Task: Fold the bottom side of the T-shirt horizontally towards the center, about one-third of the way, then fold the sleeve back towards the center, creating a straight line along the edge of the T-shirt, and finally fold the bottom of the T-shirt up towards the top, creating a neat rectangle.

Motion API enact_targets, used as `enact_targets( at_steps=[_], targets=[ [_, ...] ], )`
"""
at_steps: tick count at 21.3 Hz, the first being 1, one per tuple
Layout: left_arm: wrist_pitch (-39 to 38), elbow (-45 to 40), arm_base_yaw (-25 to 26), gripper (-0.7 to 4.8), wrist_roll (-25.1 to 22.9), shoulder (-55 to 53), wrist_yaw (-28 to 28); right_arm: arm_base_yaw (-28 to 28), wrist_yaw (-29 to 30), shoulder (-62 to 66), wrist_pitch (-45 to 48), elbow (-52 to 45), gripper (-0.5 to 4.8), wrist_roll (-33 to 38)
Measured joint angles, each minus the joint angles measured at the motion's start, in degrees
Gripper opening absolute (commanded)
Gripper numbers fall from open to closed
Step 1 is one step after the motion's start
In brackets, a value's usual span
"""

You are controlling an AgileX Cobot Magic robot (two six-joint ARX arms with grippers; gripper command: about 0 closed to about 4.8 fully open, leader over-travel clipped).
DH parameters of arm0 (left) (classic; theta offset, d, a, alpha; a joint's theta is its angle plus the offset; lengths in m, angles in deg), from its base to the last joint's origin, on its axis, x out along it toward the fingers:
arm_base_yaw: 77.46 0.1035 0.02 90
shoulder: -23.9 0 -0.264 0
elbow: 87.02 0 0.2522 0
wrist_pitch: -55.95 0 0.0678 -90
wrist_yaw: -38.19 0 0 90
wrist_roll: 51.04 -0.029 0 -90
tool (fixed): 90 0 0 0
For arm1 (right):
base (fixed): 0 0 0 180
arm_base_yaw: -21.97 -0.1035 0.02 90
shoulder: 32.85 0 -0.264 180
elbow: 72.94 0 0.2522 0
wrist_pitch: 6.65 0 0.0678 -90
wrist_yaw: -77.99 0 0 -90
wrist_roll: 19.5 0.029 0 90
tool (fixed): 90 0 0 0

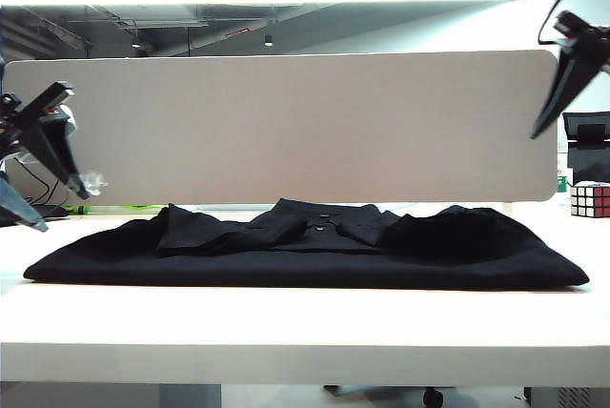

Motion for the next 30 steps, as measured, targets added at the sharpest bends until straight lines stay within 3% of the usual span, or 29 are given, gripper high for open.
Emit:
enact_targets(
  at_steps=[4,5,14,23,30],
  targets=[
    [6.4,-10.8,0.0,2.73,0.1,7.3,10.8,0.5,0.1,-1.9,-0.3,-4.9,4.00,2.6],
    [7.2,-12.2,0.0,2.73,0.2,7.7,11.1,0.5,0.2,-1.9,-0.3,-5.7,4.00,2.8],
    [17.5,-19.6,-0.1,2.73,4.0,7.9,8.3,0.6,0.0,-1.6,3.0,-12.9,3.99,4.3],
    [19.3,-19.8,-0.5,2.73,5.0,7.4,7.2,0.2,2.0,5.3,12.0,-14.3,3.97,6.3],
    [22.5,-19.5,-4.3,2.73,5.5,6.0,6.4,-3.2,3.0,8.3,18.1,-14.0,3.86,8.6]
  ],
)
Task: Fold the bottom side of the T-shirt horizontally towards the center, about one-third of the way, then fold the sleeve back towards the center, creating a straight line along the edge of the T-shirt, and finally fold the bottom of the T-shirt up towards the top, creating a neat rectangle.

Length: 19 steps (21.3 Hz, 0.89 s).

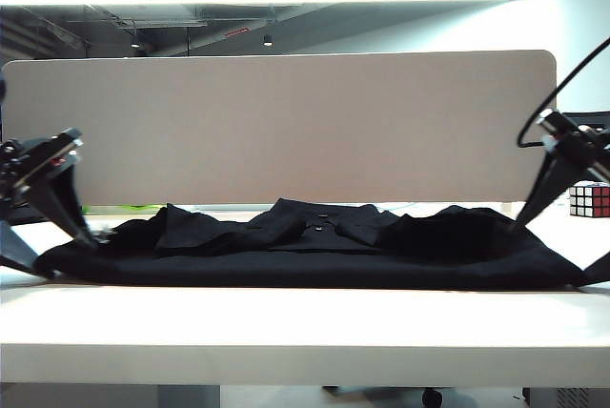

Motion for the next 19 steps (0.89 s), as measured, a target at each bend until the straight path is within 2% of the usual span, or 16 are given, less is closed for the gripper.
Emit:
enact_targets(
  at_steps=[2,4,6,9,10,12,15,17,19],
  targets=[
    [1.0,0.1,-1.1,2.72,0.3,-0.5,-0.2,-1.4,-0.1,0.5,1.5,0.0,3.56,1.0],
    [1.6,0.1,-1.8,2.61,0.6,-0.7,-0.2,-2.4,-0.3,1.1,3.0,0.0,2.81,2.1],
    [2.1,0.1,-2.3,1.97,0.7,-0.9,-0.2,-3.5,-1.1,1.8,3.6,0.0,1.95,2.7],
    [2.4,0.1,-2.6,0.16,0.8,-1.3,1.0,-4.3,-2.9,2.3,3.7,-0.1,1.32,2.9],
    [2.4,-0.1,-2.6,-0.05,1.0,-1.6,1.3,-4.5,-3.5,2.4,3.7,-0.2,0.85,2.9],
    [2.7,-0.4,-2.5,-0.06,1.2,-1.7,1.3,-4.5,-3.9,2.5,4.1,-0.4,-0.03,3.0],
    [2.0,-0.4,-2.5,-0.06,1.5,-1.3,1.2,-4.4,-2.5,2.1,3.7,-0.5,-0.06,2.9],
    [-2.4,-0.9,-2.4,-0.06,1.7,1.5,3.0,-4.5,0.4,-1.3,-0.9,-0.5,-0.06,1.7],
    [-7.1,-1.1,-1.4,-0.06,3.3,6.3,3.3,-5.8,0.7,-8.5,-7.7,-1.2,-0.06,-1.0]
  ],
)
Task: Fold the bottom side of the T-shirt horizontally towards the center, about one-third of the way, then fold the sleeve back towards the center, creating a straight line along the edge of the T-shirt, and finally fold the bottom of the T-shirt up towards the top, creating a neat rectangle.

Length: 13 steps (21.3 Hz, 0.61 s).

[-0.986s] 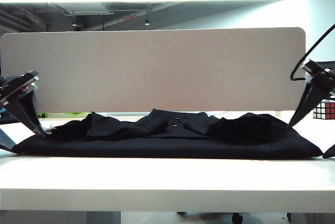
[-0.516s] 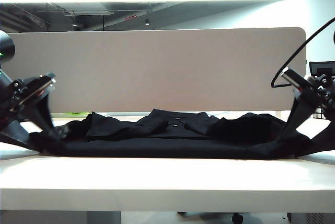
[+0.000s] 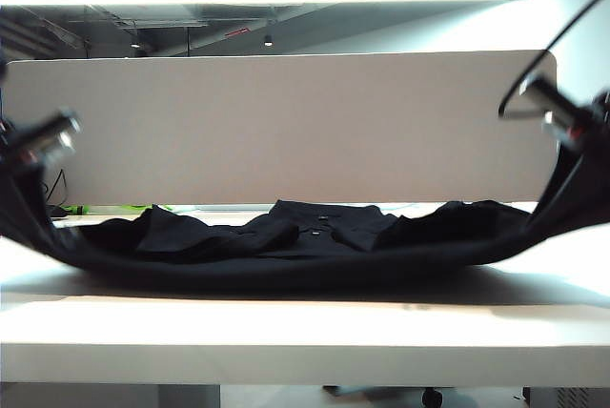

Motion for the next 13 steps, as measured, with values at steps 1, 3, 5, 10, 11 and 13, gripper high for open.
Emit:
enact_targets(
  at_steps=[1,3,5,10,11,13],
  targets=[
    [-1.6,0.0,0.9,-0.06,0.3,2.5,-0.2,-0.2,0.0,-3.0,-1.8,-0.5,-0.06,-0.3],
    [-6.0,-0.1,1.9,-0.06,0.3,8.6,-0.3,-0.1,0.0,-12.8,-6.3,-2.0,-0.06,-0.3],
    [-9.1,-1.8,2.0,-0.06,-1.2,18.8,3.5,-0.2,0.2,-22.5,-9.9,-2.0,-0.06,0.1],
    [-14.8,-10.2,1.6,-0.06,0.6,42.2,6.6,0.1,-1.8,-38.8,-17.5,-2.1,-0.06,3.2],
    [-13.2,-10.0,1.7,-0.06,1.6,43.8,6.5,0.1,-1.9,-39.6,-17.6,-2.1,-0.06,3.5],
    [-4.8,-9.4,1.7,-0.06,4.6,43.5,5.5,0.1,-2.2,-38.4,-15.0,-2.0,-0.06,3.7]
  ],
)
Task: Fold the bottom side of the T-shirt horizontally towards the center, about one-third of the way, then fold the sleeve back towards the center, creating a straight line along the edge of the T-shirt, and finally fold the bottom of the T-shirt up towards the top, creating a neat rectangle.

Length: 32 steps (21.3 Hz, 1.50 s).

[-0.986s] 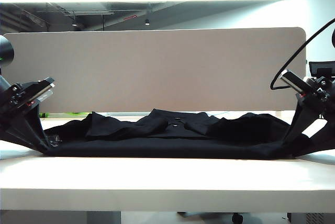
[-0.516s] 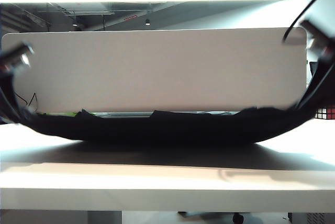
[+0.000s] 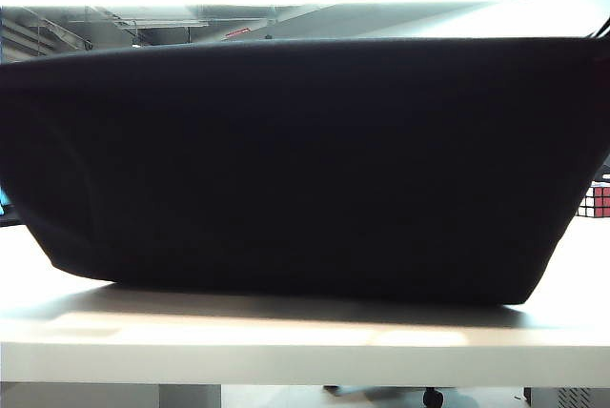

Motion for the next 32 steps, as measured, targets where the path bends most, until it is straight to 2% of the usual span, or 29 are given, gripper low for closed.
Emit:
enact_targets(
  at_steps=[1,3,6,8,12,18,22,26,27,28,29,30,31,32],
  targets=[
    [5.6,0.8,0.0,-0.06,2.2,-3.0,-1.3,0.1,-0.7,2.8,2.8,0.0,-0.06,0.2],
    [11.5,4.7,0.0,-0.06,3.6,-10.7,-1.9,0.2,-0.8,10.5,9.2,0.9,-0.06,1.2],
    [16.2,14.4,-0.2,-0.06,3.9,-25.8,-3.9,0.7,-0.6,22.5,15.7,5.1,-0.06,1.2],
    [17.6,21.6,-0.5,-0.06,3.9,-36.1,-5.3,1.0,-0.9,35.4,21.5,11.7,-0.06,1.0],
    [22.4,31.6,-3.2,-0.06,3.8,-48.5,-5.2,1.3,-1.1,49.1,23.6,23.4,-0.06,-0.1],
    [24.1,42.7,-6.0,-0.06,3.7,-61.5,-5.1,1.3,-2.0,56.9,23.0,30.1,-0.06,-0.7],
    [23.6,49.1,-7.3,-0.06,3.7,-67.7,-3.4,2.0,-4.9,58.2,23.0,30.4,-0.06,-1.1],
    [22.1,56.4,-7.4,-0.04,3.7,-73.5,-0.3,6.1,-5.7,58.9,23.2,30.5,0.05,-2.2],
    [22.1,56.7,-7.5,0.21,3.7,-73.8,0.0,6.8,-5.7,58.9,23.2,30.5,0.58,-2.6],
    [22.2,56.8,-7.6,0.89,3.6,-74.0,0.2,7.2,-5.5,58.9,23.3,30.5,1.57,-3.0],
    [23.3,56.8,-7.8,2.12,3.3,-74.3,0.1,7.6,-5.3,58.9,23.5,30.5,3.22,-3.8],
    [24.6,56.9,-7.9,3.18,2.7,-74.7,0.2,8.0,-5.1,58.9,24.0,30.5,4.51,-5.0],
    [25.7,56.9,-7.9,4.46,2.3,-74.9,0.7,8.4,-5.0,58.9,24.5,30.5,4.79,-6.1],
    [27.8,56.9,-7.3,4.44,1.9,-75.1,1.6,9.8,-5.0,58.9,25.4,30.5,4.79,-6.9]
  ],
)
